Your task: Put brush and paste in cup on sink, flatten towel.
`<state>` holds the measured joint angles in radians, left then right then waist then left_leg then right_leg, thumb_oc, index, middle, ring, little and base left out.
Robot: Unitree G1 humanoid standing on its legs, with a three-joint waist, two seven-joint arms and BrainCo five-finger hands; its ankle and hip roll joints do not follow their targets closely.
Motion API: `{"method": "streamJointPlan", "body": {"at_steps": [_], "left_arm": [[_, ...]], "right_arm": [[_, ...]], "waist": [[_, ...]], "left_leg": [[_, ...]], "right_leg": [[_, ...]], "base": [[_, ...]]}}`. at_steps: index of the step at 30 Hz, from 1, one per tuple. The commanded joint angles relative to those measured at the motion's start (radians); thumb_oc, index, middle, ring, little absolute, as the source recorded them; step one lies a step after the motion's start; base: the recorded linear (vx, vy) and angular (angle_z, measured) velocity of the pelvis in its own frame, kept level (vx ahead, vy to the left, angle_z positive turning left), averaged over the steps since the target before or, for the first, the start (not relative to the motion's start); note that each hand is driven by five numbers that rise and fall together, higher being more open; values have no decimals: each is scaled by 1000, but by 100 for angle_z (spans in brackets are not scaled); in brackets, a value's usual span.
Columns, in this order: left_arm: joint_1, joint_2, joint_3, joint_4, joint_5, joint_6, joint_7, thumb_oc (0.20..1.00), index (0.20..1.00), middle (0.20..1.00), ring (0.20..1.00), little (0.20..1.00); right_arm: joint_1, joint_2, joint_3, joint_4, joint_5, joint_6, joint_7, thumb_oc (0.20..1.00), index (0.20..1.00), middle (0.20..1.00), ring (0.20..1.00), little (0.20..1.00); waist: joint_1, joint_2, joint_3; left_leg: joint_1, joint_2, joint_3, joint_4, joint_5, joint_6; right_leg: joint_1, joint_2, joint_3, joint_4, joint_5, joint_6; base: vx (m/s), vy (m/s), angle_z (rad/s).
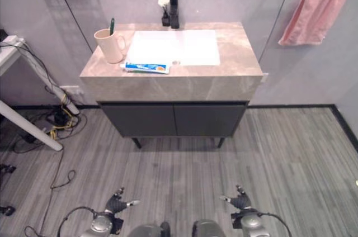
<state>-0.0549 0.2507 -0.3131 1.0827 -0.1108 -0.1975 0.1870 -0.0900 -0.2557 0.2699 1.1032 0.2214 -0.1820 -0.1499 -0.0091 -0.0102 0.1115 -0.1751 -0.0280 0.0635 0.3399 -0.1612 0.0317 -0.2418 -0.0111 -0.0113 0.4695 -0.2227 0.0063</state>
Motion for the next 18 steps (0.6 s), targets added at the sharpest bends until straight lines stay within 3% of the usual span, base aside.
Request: {"method": "streamJointPlan", "body": {"at_steps": [1,8,10,12,14,16,18], "left_arm": [[-32,5,-5,3,8,-41,23,1000,1000,1000,1000,1000],[-52,15,-21,14,40,-38,29,1000,1000,1000,1000,1000],[-48,27,-22,-5,54,-35,26,1000,1000,1000,1000,1000],[-45,37,-20,-17,61,-31,23,1000,1000,1000,1000,1000],[-43,46,-21,-25,67,-29,20,1000,1000,1000,1000,1000],[-47,45,-27,-14,75,-25,10,1000,1000,1000,1000,1000],[-58,41,-23,12,67,-29,18,1000,1000,1000,1000,1000]], "right_arm": [[-47,-15,20,-4,20,-40,-3,1000,1000,1000,1000,1000],[-54,-9,19,-22,25,-39,-2,1000,1000,1000,1000,1000],[-41,-9,20,-63,23,-40,-2,1000,1000,1000,1000,1000],[-35,-9,20,-82,25,-39,1,1000,1000,1000,1000,1000],[-27,-12,19,-106,23,-39,3,1000,1000,1000,1000,1000],[-24,-19,18,-125,21,-38,3,1000,1000,1000,1000,1000],[-34,-27,15,-129,21,-41,-2,1000,1000,1000,1000,1000]], "waist": [[11,-13,30],[14,-25,47],[13,-29,55],[14,-37,72],[17,-38,87],[9,-42,95],[4,-49,103]], "left_leg": [[7,-1,21,-2,12,-15],[48,-34,33,-54,23,10],[71,-43,35,-69,21,24],[87,-50,42,-70,14,39],[98,-50,48,-66,2,48],[106,-64,43,-57,-11,50],[122,-79,48,-59,-26,52]], "right_leg": [[38,-98,1,-178,215,110],[43,-119,29,-158,219,125],[25,-126,33,-89,229,134],[-8,-138,41,1,286,141],[-47,-145,28,68,291,139],[-79,-117,32,25,289,135],[-103,-135,7,-75,319,137]], "base": [[1,114,-14],[21,124,-10],[29,141,3],[8,123,-5],[38,107,-22],[95,52,-18],[115,11,-10]]}}
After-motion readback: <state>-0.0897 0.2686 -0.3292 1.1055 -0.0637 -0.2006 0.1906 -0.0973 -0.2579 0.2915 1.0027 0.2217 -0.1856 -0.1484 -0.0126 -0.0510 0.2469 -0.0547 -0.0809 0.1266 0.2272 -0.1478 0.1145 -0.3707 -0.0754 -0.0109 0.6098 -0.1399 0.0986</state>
